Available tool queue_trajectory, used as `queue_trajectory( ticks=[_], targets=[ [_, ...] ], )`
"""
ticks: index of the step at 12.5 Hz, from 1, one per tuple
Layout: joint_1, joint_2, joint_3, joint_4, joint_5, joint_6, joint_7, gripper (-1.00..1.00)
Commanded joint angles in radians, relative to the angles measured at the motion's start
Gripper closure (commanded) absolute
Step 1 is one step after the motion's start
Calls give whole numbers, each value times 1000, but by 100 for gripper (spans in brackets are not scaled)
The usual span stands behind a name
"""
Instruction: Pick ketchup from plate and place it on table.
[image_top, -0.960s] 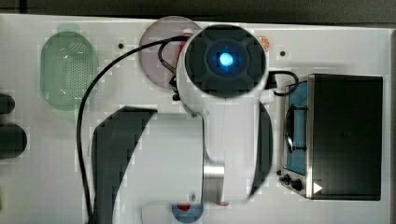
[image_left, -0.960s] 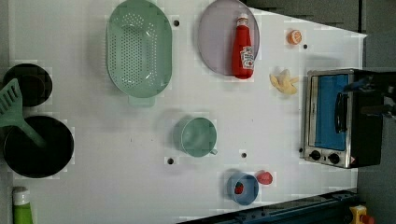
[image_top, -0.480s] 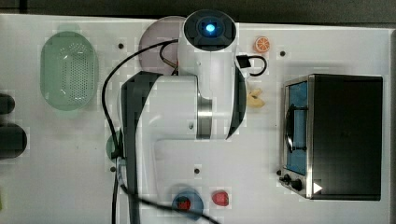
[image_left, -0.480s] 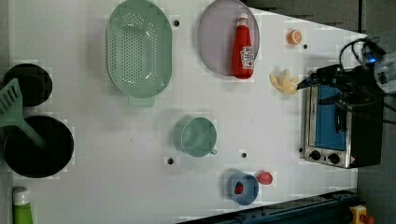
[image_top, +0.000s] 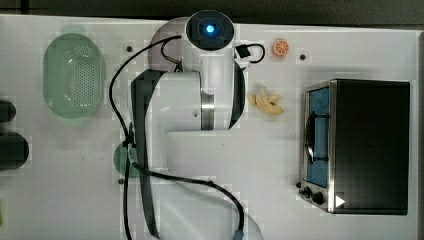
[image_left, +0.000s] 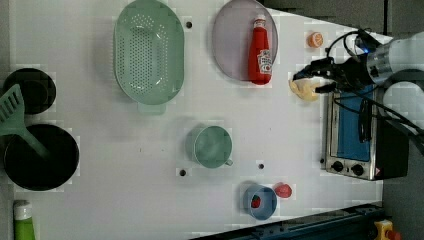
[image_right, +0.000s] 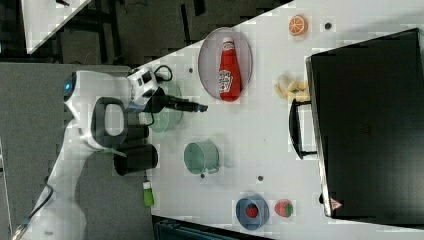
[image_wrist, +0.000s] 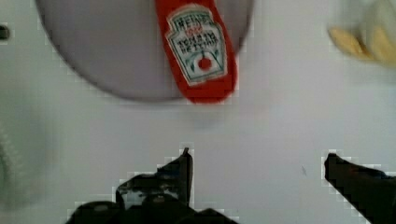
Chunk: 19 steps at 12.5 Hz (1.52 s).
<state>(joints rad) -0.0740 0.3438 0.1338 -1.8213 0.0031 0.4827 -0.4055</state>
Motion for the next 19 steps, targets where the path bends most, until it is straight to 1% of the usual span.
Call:
queue_trajectory(
  ticks=[1, 7, 14, 19],
  targets=[
    [9, 52, 5, 20, -17, 86, -166, -100],
    [15, 192, 5, 20, -96, 332, -192, -100],
    [20, 341, 4, 20, -110, 513, -220, -100],
    [22, 402, 3, 21, -110, 608, -220, -100]
  ],
)
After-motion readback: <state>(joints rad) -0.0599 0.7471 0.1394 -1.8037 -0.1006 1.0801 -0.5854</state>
